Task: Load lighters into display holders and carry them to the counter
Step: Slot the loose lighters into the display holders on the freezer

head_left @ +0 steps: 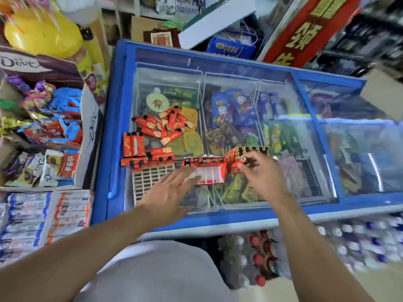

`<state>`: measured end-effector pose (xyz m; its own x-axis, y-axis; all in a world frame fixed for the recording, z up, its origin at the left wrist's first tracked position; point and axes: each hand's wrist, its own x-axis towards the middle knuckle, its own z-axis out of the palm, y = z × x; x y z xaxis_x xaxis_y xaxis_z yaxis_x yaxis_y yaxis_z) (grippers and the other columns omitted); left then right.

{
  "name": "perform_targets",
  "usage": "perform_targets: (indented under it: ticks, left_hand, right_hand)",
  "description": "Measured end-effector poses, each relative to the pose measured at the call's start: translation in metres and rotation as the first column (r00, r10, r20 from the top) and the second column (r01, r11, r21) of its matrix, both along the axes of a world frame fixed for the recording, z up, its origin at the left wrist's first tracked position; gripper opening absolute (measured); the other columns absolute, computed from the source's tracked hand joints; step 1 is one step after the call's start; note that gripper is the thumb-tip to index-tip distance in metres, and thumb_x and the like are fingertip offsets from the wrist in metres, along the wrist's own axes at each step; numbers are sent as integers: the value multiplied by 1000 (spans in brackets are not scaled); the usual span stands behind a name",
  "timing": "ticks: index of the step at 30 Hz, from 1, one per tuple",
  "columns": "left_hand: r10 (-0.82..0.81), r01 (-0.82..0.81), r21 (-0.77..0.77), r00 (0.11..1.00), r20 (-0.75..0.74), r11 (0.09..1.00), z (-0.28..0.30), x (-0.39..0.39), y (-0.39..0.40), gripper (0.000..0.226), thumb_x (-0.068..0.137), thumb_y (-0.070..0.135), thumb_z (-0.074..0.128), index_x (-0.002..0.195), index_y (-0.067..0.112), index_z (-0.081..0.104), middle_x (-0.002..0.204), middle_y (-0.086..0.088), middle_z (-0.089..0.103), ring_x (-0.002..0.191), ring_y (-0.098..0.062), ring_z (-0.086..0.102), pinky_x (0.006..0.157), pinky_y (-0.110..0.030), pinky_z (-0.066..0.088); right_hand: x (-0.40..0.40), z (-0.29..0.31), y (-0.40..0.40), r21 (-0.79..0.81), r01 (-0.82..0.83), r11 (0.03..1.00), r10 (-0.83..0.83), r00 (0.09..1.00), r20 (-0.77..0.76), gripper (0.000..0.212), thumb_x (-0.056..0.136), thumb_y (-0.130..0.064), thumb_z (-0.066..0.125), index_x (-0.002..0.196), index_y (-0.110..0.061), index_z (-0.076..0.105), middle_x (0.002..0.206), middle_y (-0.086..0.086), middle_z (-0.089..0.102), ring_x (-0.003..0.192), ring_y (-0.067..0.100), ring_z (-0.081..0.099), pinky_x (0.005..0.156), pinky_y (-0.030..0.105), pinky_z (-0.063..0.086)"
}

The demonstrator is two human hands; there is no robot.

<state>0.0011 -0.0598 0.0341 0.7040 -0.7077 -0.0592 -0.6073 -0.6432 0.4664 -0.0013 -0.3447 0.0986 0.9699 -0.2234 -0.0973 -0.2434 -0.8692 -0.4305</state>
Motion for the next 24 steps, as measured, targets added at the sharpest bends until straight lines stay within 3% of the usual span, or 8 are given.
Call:
perform_targets:
  ticks: [2,4,11,17,24]
  left_hand:
    - [-23,19,112,999,37,994,3,6,-11,93,96,55,53,159,27,-9,160,5,-31,148,-13,-30,118,-29,-18]
    - [-32,21,199,998,50,980,2,11,-19,100,96,56,51,157,20,-19,158,-1,-37,144,-17,-37,119,-34,-20]
    - [-22,23,306,1000,-6,952,2,16,-23,92,99,48,43,157,9,-16,161,-9,-31,148,-23,-31,120,-34,-19]
    - [-31,49,352,998,-58,935,5,20,-24,95,98,49,46,156,10,-18,160,-6,-32,149,-21,-28,124,-38,-10]
    - [-39,73,372,994,-99,926,5,24,-22,97,97,51,48,157,13,-19,161,-4,-31,149,-19,-29,125,-41,-8]
  right_hand:
    - [-1,0,-12,-74,-10,997,8,999,-38,25,89,-39,72,113,-32,66,102,-9,72,88,13,67,79,36,56]
    - [-2,0,-20,-100,-5,995,-1,998,-55,25,90,-37,71,114,-33,67,101,-10,73,84,11,67,76,34,56]
    - [-3,-10,-28,-171,15,985,-29,997,-78,25,89,-41,71,113,-36,66,97,-15,73,86,8,68,70,26,52]
    - [-3,-21,-36,-287,29,958,-41,999,-34,19,89,-36,73,105,-34,65,93,-8,72,83,17,68,70,30,54]
    - [3,-36,-31,-290,-52,956,50,999,-14,22,89,-30,74,109,-30,68,108,-10,69,80,8,65,68,28,54]
